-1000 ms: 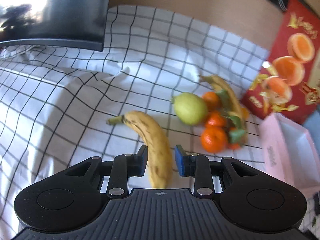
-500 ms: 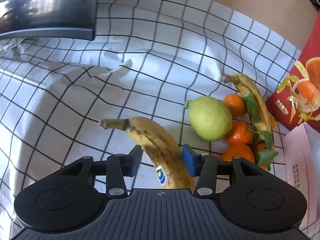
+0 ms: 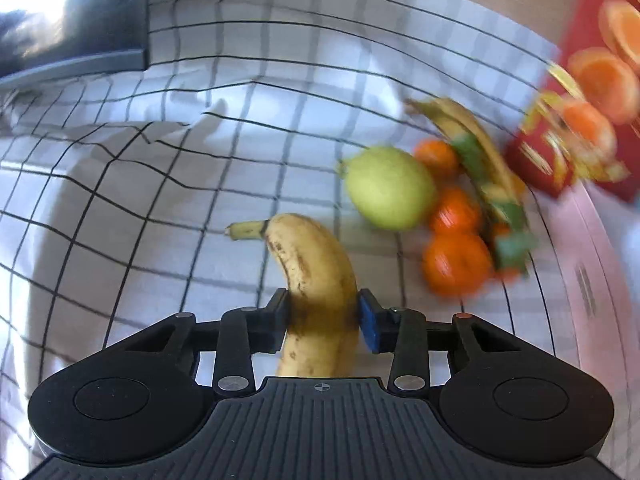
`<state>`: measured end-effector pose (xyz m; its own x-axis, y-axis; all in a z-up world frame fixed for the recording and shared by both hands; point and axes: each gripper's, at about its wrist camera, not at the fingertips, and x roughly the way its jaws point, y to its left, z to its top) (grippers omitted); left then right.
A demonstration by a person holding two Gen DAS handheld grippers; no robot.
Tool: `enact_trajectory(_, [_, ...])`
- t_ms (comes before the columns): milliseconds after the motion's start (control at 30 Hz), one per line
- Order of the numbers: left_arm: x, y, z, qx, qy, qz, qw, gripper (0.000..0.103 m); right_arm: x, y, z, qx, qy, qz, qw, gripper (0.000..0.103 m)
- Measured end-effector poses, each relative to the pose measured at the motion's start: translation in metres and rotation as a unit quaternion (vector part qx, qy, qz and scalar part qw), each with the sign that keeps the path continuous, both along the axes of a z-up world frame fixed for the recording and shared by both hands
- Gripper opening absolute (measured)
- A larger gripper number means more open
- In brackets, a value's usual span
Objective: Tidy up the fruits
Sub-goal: 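Close the left tool around the middle of the yellow banana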
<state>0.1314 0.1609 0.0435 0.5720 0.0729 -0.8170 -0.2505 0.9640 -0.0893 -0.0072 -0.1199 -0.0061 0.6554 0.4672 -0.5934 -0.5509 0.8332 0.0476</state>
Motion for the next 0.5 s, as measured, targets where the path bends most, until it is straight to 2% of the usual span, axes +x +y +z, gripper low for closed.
enact_trajectory(167, [-0.05, -0.034, 0.001, 0.001, 0.015, -0.065, 0.9978, 0.042, 0.005, 0.005, 0.0, -0.011, -0.014, 0.002, 1.0, 0.073])
enact_trajectory(300, [-0.086, -0.046, 0.003, -0.012, 0.026, -0.092, 0.9953, 0.042, 0.01, 0.008, 0.001, -0.014, -0.016, 0.014, 1.0, 0.073])
enact_trajectory(400, [-0.093, -0.049, 0.002, -0.01, 0.028, -0.098, 0.9947, 0.042, 0.015, 0.009, -0.001, -0.009, -0.006, 0.022, 1.0, 0.073])
enact_trajectory(500, [-0.088, -0.047, -0.002, -0.025, 0.039, -0.091, 0.9948, 0.043, 0.02, 0.012, -0.003, -0.012, -0.002, 0.019, 1.0, 0.073])
